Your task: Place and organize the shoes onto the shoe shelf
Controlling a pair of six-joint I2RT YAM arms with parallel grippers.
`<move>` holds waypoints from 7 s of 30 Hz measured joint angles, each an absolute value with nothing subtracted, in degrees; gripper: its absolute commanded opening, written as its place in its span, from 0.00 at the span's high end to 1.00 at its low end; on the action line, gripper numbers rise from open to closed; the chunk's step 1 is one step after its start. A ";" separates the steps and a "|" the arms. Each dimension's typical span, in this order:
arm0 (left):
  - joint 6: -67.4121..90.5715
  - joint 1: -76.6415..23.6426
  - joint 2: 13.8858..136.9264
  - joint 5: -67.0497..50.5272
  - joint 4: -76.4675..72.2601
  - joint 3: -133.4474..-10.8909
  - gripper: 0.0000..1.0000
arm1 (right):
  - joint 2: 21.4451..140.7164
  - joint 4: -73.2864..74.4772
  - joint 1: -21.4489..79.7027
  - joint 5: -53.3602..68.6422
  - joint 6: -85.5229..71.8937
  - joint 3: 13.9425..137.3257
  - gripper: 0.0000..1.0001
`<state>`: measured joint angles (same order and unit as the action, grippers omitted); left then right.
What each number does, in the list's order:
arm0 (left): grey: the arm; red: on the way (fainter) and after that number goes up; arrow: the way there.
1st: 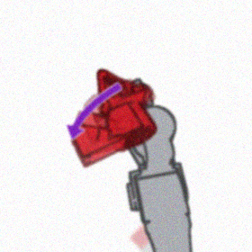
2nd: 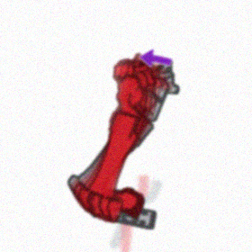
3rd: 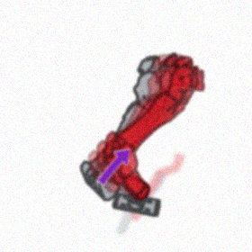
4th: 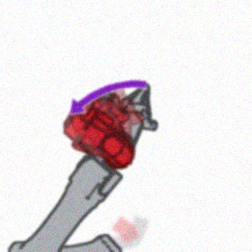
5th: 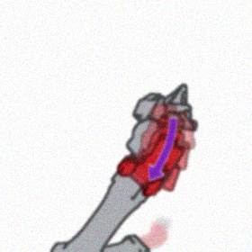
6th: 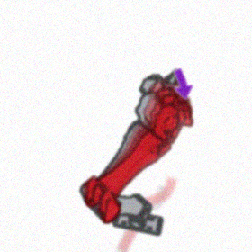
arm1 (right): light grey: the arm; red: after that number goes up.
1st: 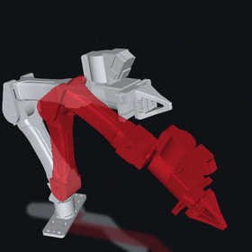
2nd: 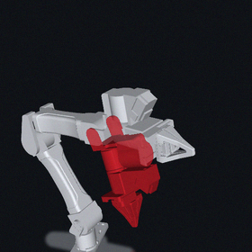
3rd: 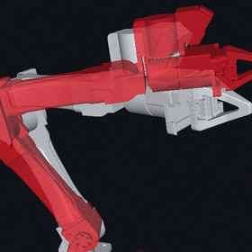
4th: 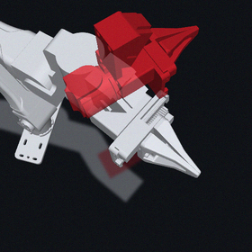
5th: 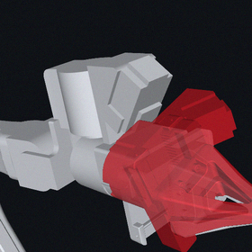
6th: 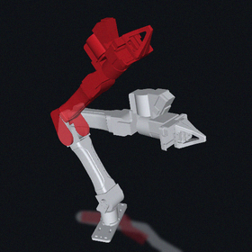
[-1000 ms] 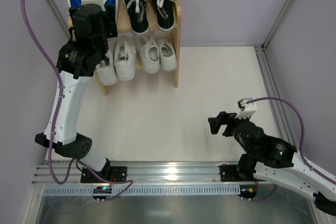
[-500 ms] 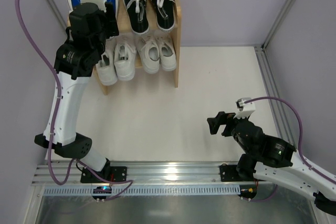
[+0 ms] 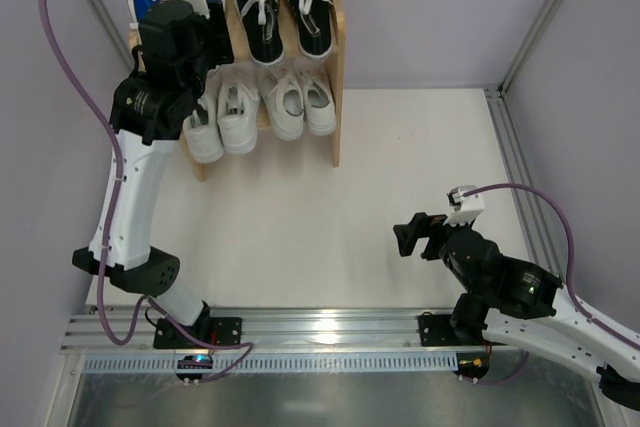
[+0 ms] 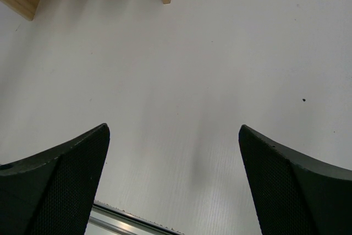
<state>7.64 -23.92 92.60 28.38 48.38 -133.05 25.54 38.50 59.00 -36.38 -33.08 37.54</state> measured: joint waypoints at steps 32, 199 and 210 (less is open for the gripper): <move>11.92 -23.86 92.77 27.07 44.12 -130.87 1.00 | 24.69 38.83 59.00 -36.32 -33.08 37.50 0.00; 14.52 -20.34 68.16 39.99 27.55 -104.79 0.00 | 27.64 34.72 59.00 -32.82 -31.11 34.11 0.00; 22.92 -20.34 50.87 25.61 43.22 -95.96 0.00 | 27.64 28.88 59.00 -29.87 -27.22 34.17 0.02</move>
<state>22.92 -20.34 50.87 25.61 43.22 -95.96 27.64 28.88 59.00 -29.87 -27.22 34.17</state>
